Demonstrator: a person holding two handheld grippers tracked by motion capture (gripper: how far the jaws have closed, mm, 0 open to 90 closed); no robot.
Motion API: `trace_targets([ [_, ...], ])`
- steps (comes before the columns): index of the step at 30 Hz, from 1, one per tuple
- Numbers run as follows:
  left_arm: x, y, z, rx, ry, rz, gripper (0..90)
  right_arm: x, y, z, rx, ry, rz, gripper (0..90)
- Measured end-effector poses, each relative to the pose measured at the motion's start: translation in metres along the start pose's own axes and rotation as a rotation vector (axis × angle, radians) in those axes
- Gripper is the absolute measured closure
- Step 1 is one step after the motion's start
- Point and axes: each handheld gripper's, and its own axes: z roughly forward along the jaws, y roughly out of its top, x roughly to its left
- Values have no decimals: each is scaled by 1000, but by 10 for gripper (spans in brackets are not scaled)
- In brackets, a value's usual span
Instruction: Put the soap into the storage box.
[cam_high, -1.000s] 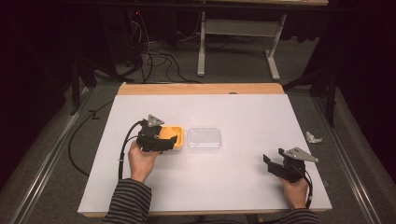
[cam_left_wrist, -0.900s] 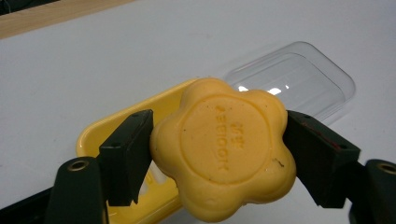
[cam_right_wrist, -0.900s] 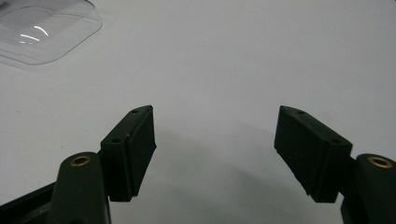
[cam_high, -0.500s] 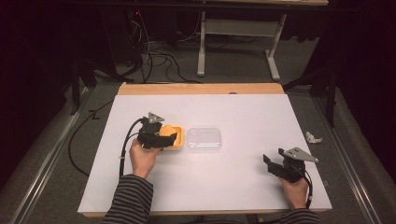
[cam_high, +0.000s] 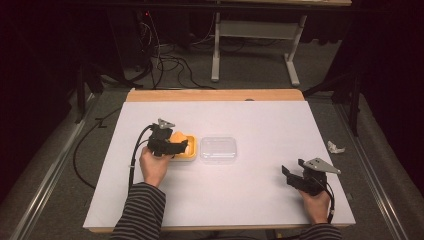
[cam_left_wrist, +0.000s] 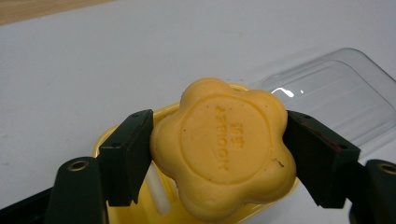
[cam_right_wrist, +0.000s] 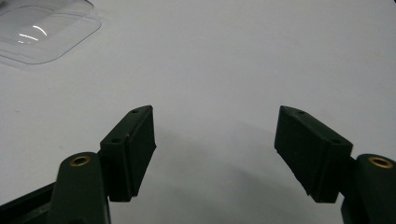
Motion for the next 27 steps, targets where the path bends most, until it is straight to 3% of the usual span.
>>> trace_targets([
  [12,-1,-4,17,61,25,14,274,0,0,0,-1,-2,0,293],
  [27,-3,-8,29,86,47,22,273,0,0,0,-1,0,0,292],
])
